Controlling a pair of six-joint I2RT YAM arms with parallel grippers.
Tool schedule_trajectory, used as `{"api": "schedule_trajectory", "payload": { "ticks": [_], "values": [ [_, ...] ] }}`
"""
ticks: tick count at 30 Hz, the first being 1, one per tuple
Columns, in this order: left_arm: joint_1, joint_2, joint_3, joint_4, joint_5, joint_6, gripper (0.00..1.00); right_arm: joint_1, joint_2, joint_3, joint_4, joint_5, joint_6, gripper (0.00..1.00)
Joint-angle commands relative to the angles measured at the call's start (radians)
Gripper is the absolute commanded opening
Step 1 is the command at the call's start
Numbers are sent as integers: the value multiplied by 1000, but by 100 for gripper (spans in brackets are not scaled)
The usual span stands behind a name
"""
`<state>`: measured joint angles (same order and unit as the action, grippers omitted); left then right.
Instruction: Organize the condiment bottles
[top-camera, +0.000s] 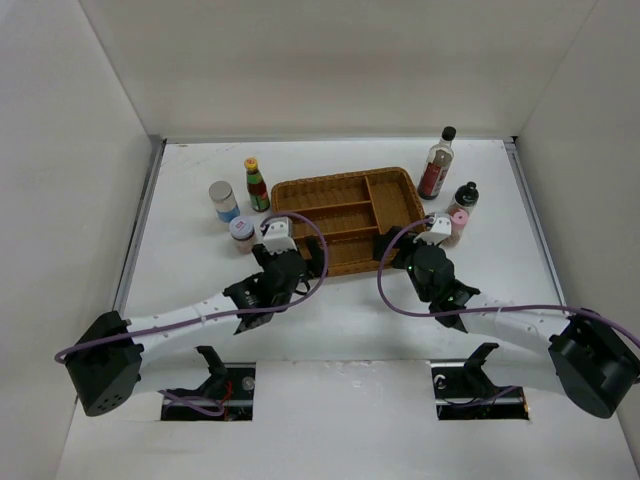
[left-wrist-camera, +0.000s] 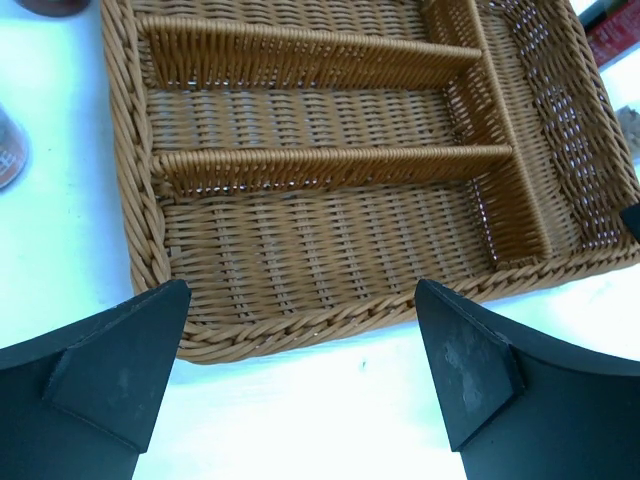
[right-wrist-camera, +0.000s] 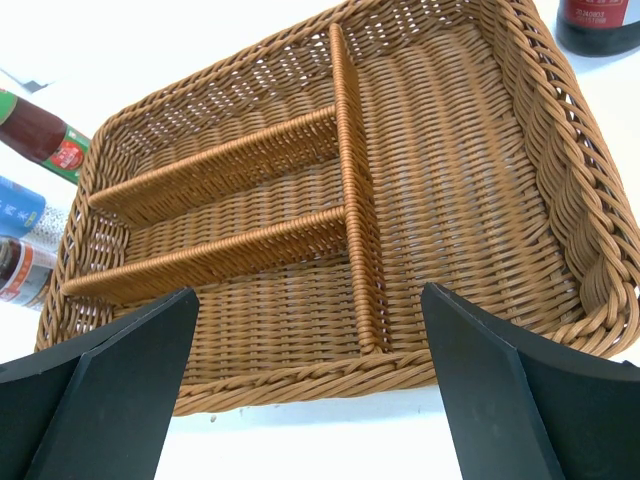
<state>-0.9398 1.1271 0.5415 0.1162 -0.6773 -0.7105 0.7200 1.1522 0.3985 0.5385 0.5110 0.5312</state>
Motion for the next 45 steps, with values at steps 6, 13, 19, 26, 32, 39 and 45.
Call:
{"api": "schedule_trajectory", "payload": {
  "ticks": [6,13,19,26,32,39,45],
  "values": [
    [101,-46,109,17,-41,78,100,0,-16,31,8,3,7,100],
    [198,-29,256,60,-100,265,100,6,7,46,5,26,-5,100],
    [334,-58,276,157,-50,339,97,15,41,49,28,-64,7,98],
    [463,57,395,93,14,347,57,15,58,62,25,-123,3,31],
    [551,255,555,-7,107,350,73,15,73,62,40,-141,-3,65],
    [598,416,686,-43,137,387,70,15,95,66,54,-163,-13,68],
    [623,522,768,-59,174,405,69,20,96,66,63,-170,-14,68]
  ]
}}
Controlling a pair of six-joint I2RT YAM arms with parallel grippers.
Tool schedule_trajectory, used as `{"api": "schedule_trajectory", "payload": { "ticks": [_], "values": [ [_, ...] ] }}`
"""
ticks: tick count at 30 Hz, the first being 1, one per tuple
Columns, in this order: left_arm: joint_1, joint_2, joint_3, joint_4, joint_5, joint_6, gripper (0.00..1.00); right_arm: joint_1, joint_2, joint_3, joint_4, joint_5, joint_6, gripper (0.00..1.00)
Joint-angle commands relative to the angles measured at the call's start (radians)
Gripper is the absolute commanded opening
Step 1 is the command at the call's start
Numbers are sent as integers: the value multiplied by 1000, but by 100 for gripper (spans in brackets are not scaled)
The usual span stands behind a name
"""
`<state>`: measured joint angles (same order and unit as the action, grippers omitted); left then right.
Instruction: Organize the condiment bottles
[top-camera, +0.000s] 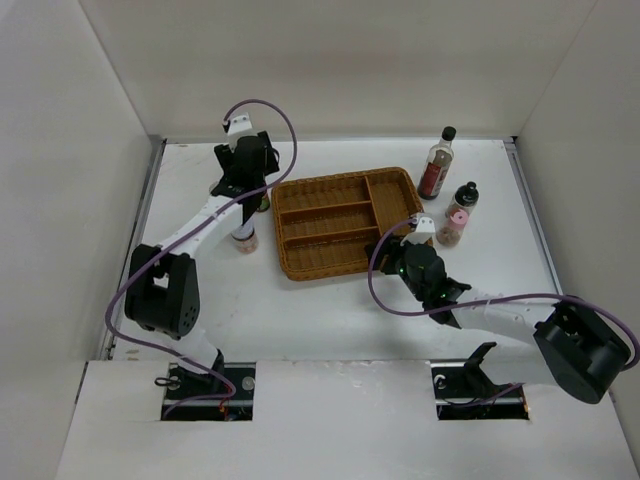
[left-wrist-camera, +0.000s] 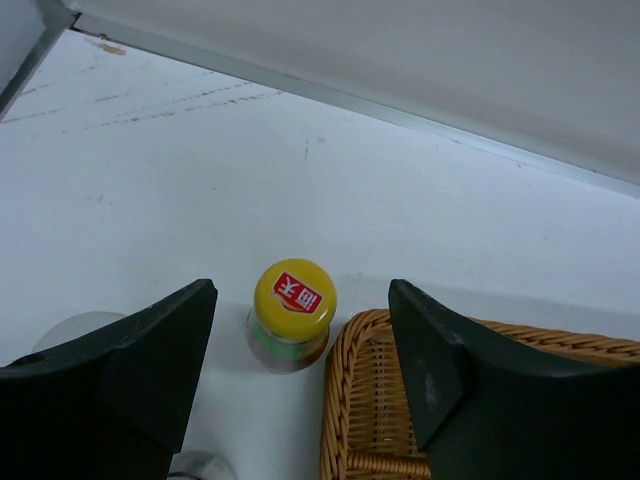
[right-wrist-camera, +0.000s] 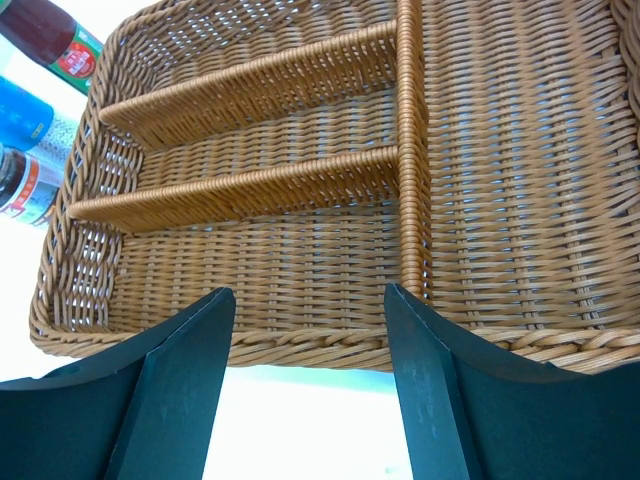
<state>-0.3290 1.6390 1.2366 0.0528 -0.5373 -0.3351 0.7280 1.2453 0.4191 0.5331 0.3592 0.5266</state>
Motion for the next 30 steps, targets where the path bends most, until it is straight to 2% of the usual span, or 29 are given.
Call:
{"api": "schedule_trajectory", "payload": {
  "ticks": [1,5,9,19,23,30],
  "values": [
    [14,22,81,4,34,30,67,12,5,49,65,-22,-13,68],
    [17,65,106,-4,31,31,60,14,3,44,70,-22,-13,68],
    [17,94,113,-5,22,34,57,14,11,50,61,-23,-16,68],
    [28,76,106,-7,-7,47,24,7,8,43,65,-25,-8,69],
    [28,16,115,15,-33,54,20,12,14,52,59,-22,-16,69],
    [17,-48,199,15,-33,103,18,12,6,47,64,-23,-13,71]
  ]
}}
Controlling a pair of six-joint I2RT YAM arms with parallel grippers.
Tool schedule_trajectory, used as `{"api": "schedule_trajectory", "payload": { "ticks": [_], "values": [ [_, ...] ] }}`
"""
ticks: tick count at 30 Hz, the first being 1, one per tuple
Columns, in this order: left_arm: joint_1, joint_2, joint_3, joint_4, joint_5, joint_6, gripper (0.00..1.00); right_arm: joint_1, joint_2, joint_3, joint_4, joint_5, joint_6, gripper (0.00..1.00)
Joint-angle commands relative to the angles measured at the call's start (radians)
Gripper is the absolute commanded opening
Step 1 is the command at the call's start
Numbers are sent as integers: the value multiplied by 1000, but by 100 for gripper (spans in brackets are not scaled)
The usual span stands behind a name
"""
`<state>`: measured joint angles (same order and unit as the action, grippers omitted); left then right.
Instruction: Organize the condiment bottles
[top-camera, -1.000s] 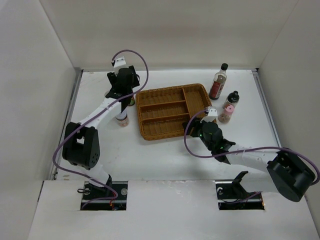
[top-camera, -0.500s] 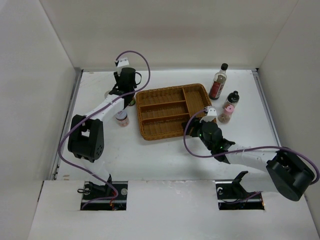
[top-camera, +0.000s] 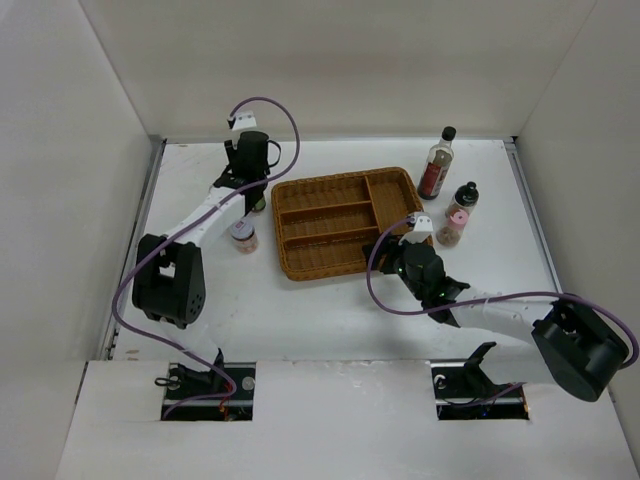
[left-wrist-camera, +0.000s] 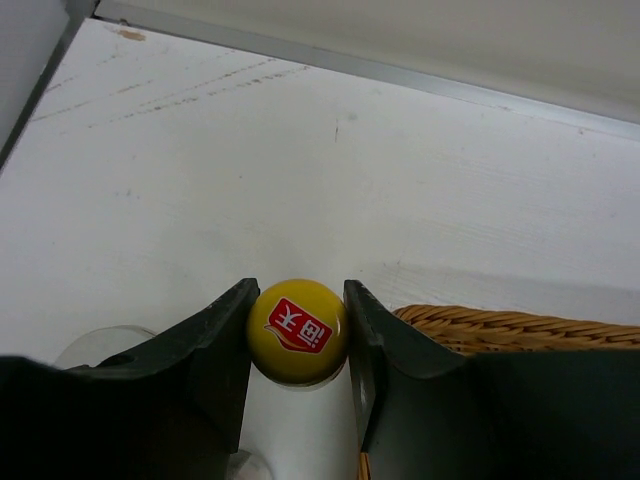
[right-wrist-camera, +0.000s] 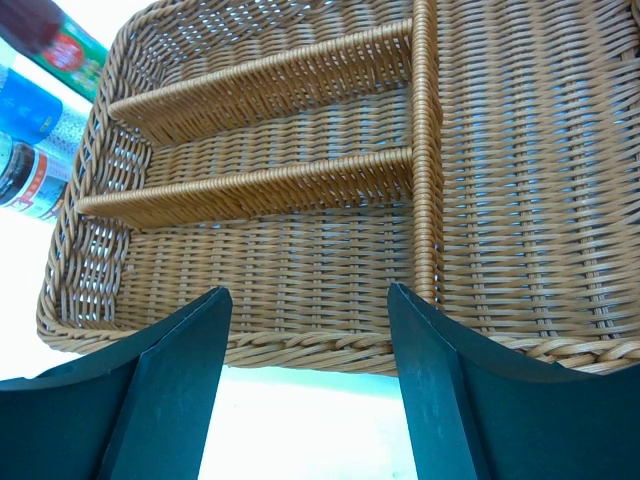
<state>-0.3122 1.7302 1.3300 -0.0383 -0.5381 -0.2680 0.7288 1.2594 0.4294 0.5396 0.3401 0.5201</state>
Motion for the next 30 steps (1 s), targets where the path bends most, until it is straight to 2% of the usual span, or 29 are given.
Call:
{"api": "schedule_trajectory", "payload": {
  "ticks": [1,11,21,30],
  "values": [
    [-1,-147,110,106,-33,39,18,11,-9,32,60,-3,-5,71],
    [-103,-210,127,135,-22,59,17,8,3,37,56,-10,3,73],
    [-187,-89,187,155,-8,66,17,4,-20,28,57,0,-5,74],
    [-204,-24,121,210,1,55,17,-2,-18,29,51,-9,3,75]
  ]
}}
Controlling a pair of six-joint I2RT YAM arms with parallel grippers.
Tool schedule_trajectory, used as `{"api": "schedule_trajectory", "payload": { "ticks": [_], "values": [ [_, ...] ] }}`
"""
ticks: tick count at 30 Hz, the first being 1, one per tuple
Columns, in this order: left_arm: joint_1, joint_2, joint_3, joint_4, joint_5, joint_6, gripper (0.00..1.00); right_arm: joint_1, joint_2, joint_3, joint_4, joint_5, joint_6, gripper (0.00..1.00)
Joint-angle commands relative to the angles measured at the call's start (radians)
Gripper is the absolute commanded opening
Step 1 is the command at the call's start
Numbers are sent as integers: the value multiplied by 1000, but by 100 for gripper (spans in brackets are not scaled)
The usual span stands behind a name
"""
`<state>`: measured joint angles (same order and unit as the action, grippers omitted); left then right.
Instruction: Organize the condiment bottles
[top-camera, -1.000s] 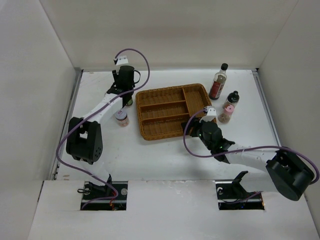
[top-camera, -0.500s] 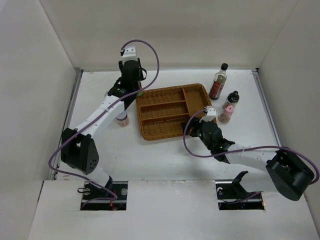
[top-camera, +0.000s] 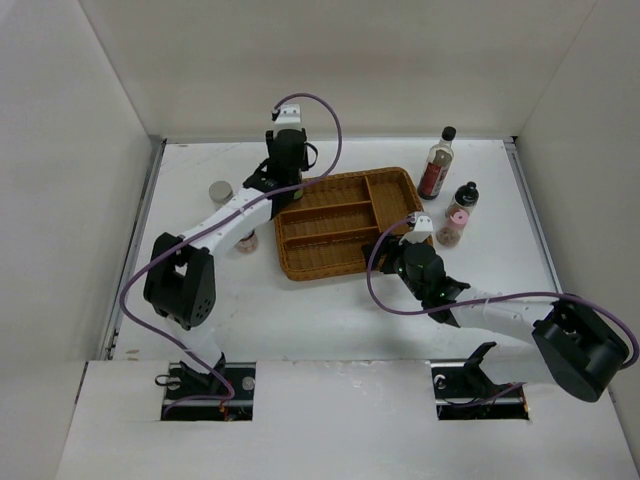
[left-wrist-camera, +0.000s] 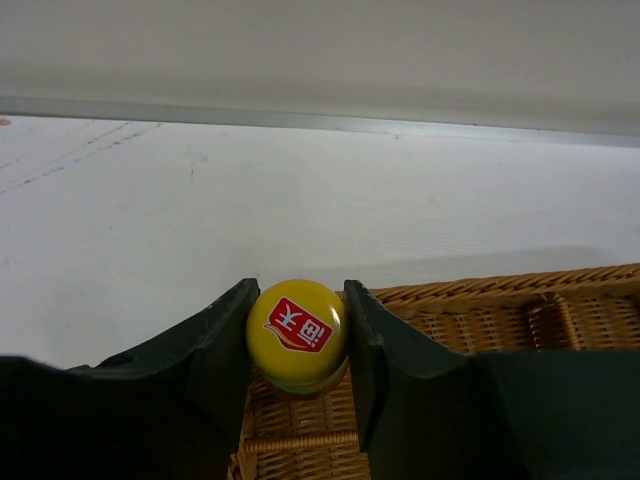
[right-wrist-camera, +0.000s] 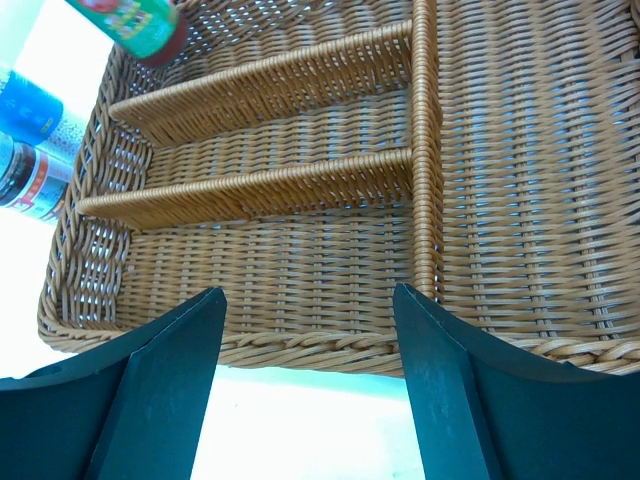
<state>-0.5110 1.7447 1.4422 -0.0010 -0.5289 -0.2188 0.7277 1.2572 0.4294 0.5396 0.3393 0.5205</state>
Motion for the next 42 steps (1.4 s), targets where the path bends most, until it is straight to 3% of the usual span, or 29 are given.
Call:
{"api": "schedule_trajectory", "payload": {
  "ticks": [1,9,17,19,26,34,42],
  "values": [
    [-5,-34,-6,185,-9,3,18,0,-15,31,49,-6,0,75],
    [-11,-31,-147,265,-20,-33,27,0,-18,31,48,0,-7,78],
    [-19,-74,-218,297,-34,-37,48,0,-12,31,54,-3,-5,82],
    [-19,-106,-227,292,-37,-36,59,-3,-10,32,49,-10,1,82],
    [-7,-269,-293,268,-62,-37,78,0,-8,34,46,-11,-2,83],
    [90,-433,-437,147,-132,-123,84,0,-25,32,45,-3,-4,84],
    [259,-331,-462,68,-114,-186,84,5,-13,43,40,-6,-11,86]
  ]
}}
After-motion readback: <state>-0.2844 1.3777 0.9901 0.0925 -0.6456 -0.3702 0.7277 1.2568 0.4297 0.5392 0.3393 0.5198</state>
